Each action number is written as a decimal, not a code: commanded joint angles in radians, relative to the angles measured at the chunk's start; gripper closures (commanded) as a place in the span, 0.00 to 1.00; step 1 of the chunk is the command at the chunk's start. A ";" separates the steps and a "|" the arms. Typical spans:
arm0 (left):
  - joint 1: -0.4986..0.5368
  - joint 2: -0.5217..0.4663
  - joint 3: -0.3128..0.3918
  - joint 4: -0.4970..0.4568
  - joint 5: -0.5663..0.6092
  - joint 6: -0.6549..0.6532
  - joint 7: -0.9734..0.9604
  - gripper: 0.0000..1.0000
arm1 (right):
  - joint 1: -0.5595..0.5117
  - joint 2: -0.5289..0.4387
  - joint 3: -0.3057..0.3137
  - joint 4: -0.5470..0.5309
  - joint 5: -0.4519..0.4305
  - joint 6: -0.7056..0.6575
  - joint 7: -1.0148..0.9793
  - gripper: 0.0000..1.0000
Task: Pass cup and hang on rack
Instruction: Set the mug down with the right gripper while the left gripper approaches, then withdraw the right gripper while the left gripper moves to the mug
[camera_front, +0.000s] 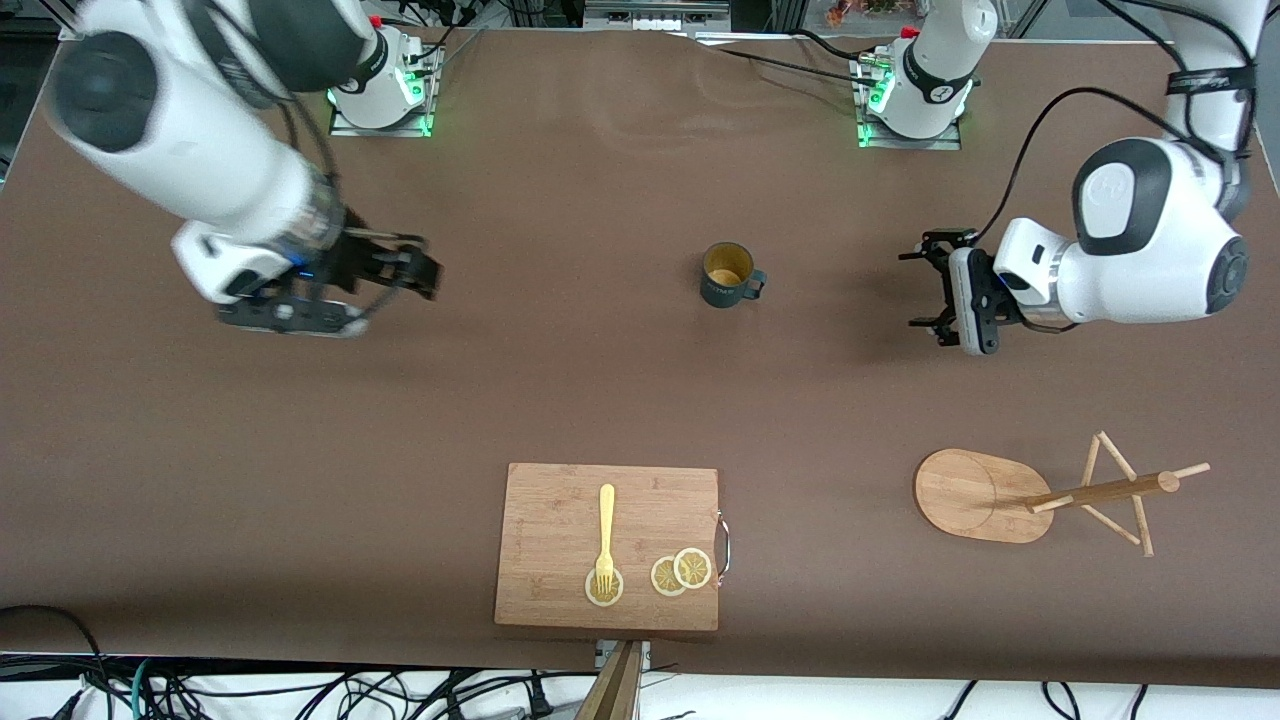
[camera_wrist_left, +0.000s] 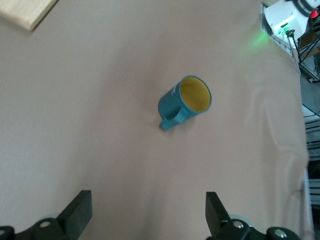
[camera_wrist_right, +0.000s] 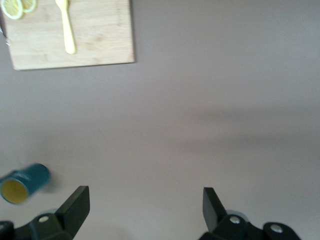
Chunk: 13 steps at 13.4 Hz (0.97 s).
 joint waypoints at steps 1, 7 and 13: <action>-0.002 -0.016 -0.001 -0.119 -0.114 0.123 0.195 0.00 | 0.010 -0.049 -0.122 -0.043 0.000 -0.039 -0.212 0.00; -0.014 0.099 -0.147 -0.153 -0.302 0.387 0.445 0.00 | 0.013 -0.041 -0.203 -0.020 -0.087 -0.059 -0.405 0.00; -0.028 0.168 -0.181 -0.237 -0.601 0.452 0.881 0.00 | 0.042 -0.046 -0.186 -0.007 -0.097 -0.067 -0.394 0.00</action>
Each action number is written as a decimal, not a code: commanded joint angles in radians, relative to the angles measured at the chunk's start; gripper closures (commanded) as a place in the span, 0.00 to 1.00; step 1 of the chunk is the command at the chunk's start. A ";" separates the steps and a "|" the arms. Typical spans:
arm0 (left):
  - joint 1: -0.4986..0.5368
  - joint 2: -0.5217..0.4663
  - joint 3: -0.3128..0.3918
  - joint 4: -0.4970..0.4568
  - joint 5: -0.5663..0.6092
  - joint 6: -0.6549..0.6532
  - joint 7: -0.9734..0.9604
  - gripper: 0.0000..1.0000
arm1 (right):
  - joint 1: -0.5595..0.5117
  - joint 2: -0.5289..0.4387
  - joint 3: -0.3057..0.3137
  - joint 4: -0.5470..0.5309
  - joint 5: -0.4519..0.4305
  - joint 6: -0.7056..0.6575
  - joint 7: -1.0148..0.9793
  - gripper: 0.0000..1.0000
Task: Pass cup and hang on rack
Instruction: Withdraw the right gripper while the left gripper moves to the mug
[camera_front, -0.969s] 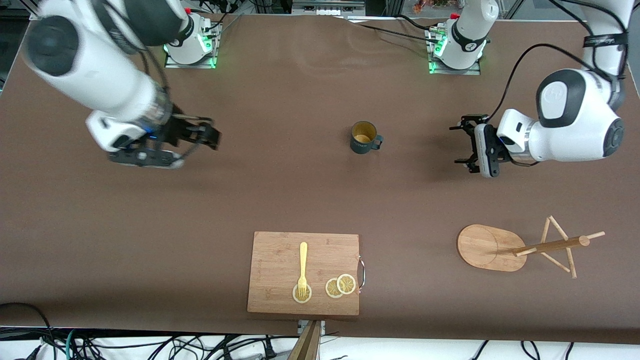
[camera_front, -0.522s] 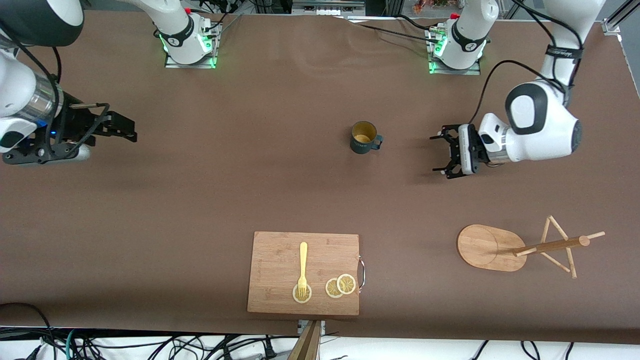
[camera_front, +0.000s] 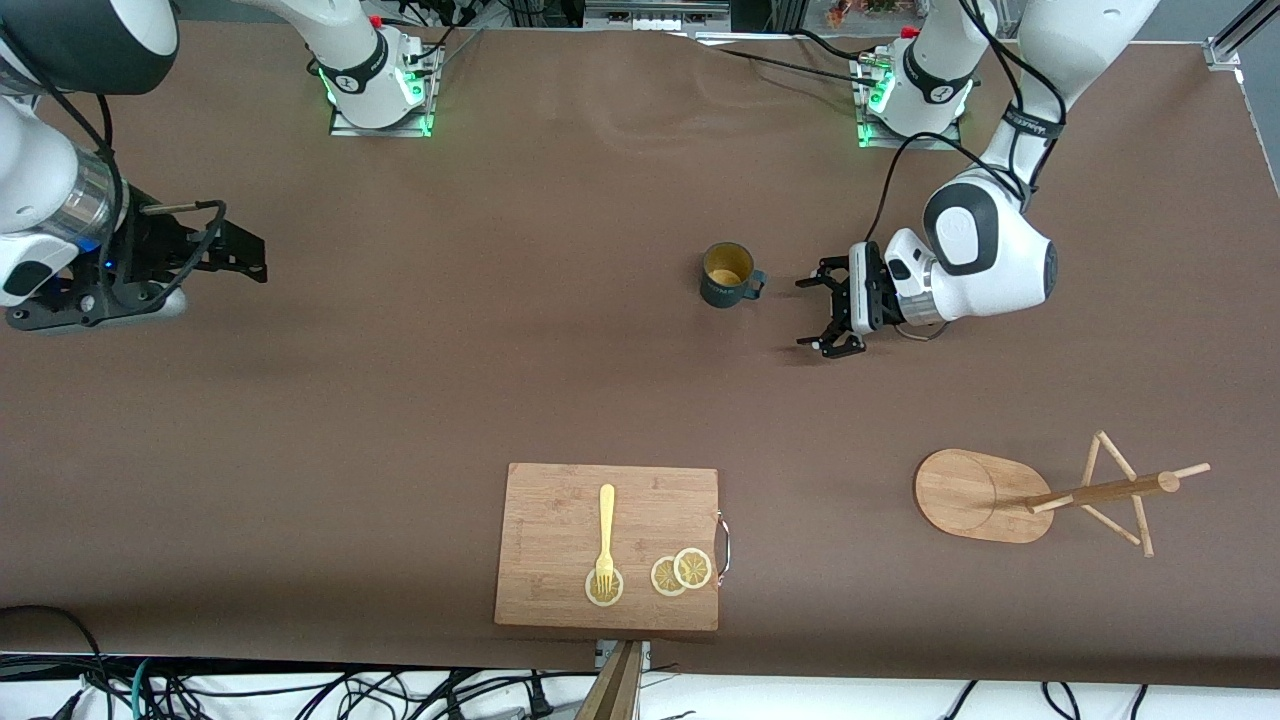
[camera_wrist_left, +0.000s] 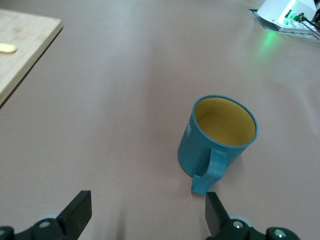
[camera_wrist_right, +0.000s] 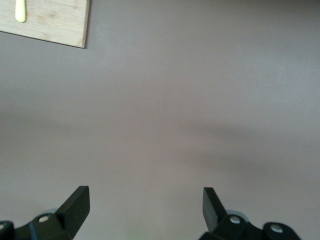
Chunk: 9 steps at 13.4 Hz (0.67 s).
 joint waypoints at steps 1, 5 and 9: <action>0.002 0.018 0.001 -0.040 -0.101 0.015 0.207 0.00 | 0.020 -0.015 0.006 0.010 -0.030 -0.032 -0.003 0.00; 0.002 0.036 0.000 -0.065 -0.146 0.013 0.285 0.00 | 0.012 -0.017 0.004 0.010 -0.033 -0.066 -0.008 0.00; 0.000 0.045 0.000 -0.096 -0.184 0.010 0.393 0.00 | -0.131 -0.017 0.146 0.010 -0.042 -0.065 -0.008 0.00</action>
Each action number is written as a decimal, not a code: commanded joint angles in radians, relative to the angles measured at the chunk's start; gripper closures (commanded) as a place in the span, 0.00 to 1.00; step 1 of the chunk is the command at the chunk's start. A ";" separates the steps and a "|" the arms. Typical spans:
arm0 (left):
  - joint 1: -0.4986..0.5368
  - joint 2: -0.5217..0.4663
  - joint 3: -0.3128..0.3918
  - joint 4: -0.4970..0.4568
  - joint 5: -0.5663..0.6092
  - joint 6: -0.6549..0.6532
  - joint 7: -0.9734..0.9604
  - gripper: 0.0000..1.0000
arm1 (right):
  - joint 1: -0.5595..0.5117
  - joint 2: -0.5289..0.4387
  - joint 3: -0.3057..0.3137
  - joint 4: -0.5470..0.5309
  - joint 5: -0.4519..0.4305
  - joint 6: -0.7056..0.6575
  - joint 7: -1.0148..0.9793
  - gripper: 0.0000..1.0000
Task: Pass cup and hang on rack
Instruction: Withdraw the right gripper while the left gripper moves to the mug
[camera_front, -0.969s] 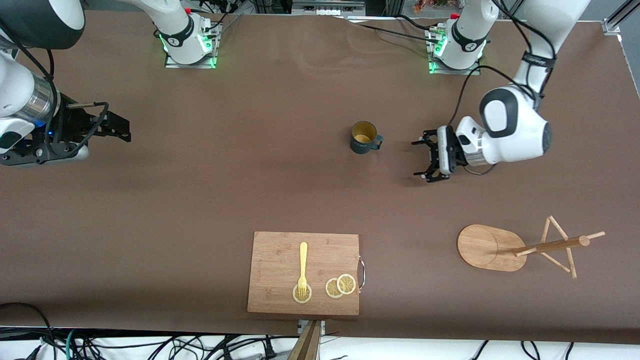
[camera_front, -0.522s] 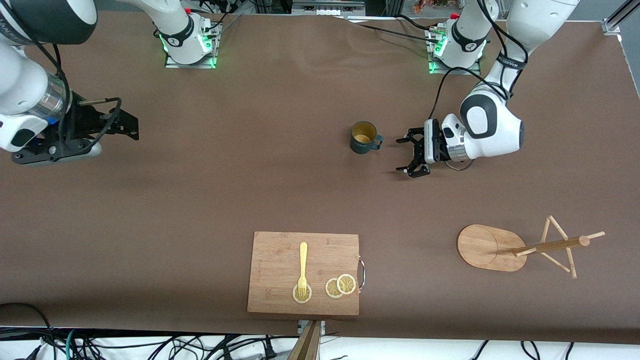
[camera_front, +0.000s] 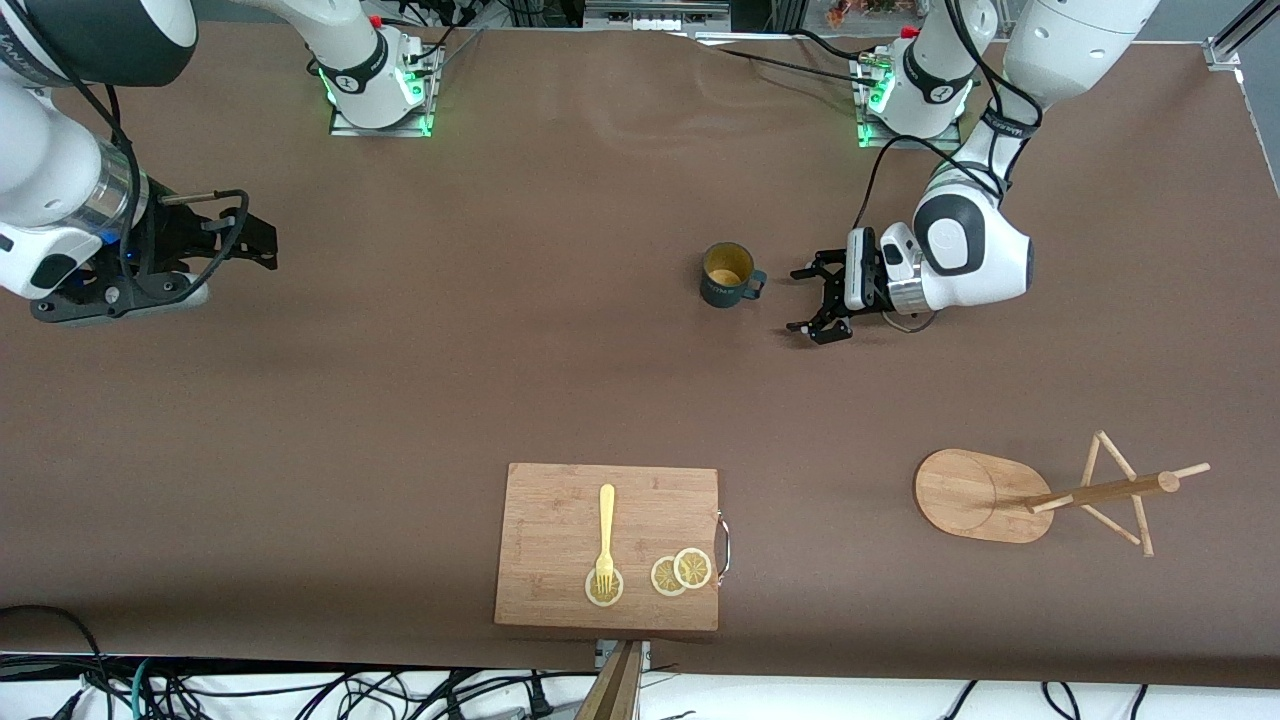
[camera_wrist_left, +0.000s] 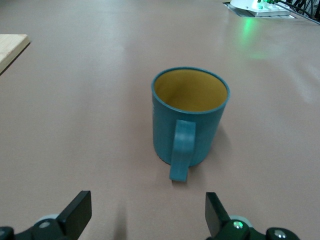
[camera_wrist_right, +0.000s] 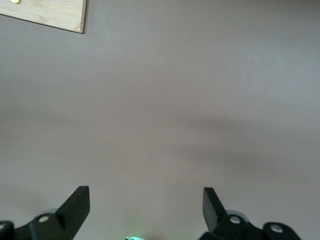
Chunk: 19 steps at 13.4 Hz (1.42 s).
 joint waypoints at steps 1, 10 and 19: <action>-0.004 0.010 -0.002 -0.020 -0.073 0.007 0.079 0.00 | -0.194 -0.015 0.202 0.004 -0.039 -0.015 -0.008 0.00; -0.072 0.024 -0.051 -0.015 -0.241 0.086 0.099 0.00 | -0.489 -0.092 0.491 -0.105 -0.082 0.037 -0.011 0.00; -0.090 0.024 -0.060 -0.036 -0.289 0.109 0.149 0.51 | -0.475 -0.103 0.498 -0.108 -0.116 0.052 -0.015 0.00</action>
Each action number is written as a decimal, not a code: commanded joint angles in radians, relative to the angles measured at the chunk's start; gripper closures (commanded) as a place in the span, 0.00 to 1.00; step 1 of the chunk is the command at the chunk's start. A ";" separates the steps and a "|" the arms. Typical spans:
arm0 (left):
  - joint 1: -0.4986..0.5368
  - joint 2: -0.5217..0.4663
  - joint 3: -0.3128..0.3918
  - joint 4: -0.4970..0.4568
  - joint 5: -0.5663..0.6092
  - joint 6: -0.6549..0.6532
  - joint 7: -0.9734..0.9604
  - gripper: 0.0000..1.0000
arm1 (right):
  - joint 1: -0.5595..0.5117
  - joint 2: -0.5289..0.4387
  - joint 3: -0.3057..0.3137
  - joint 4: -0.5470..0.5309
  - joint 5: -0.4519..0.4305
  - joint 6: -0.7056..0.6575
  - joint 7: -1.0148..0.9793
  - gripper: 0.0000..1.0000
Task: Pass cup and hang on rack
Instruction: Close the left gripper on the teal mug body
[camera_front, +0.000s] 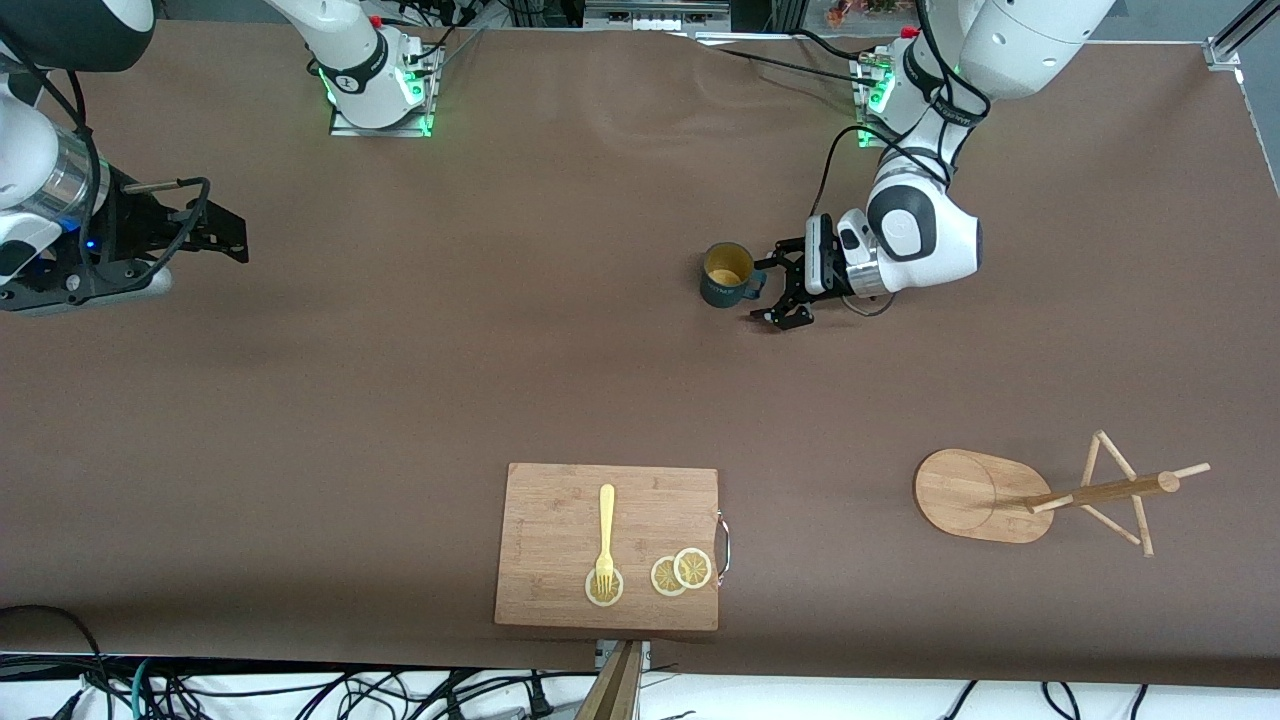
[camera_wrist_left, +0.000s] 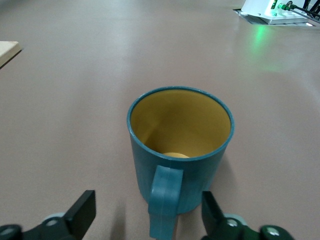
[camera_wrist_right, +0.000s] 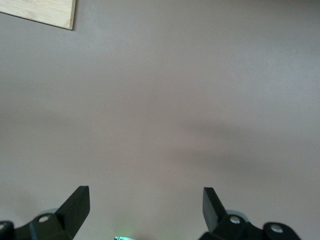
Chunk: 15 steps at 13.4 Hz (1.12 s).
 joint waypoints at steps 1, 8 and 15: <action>-0.005 -0.005 -0.002 -0.020 -0.076 0.014 0.061 0.78 | -0.007 -0.031 0.011 -0.032 -0.019 0.014 -0.013 0.00; 0.007 -0.003 0.000 -0.020 -0.093 0.006 0.009 1.00 | -0.010 -0.019 0.003 -0.023 -0.008 0.024 -0.011 0.00; 0.064 -0.052 0.004 -0.022 -0.083 -0.061 -0.320 1.00 | -0.011 -0.018 0.003 -0.017 -0.011 0.028 -0.011 0.00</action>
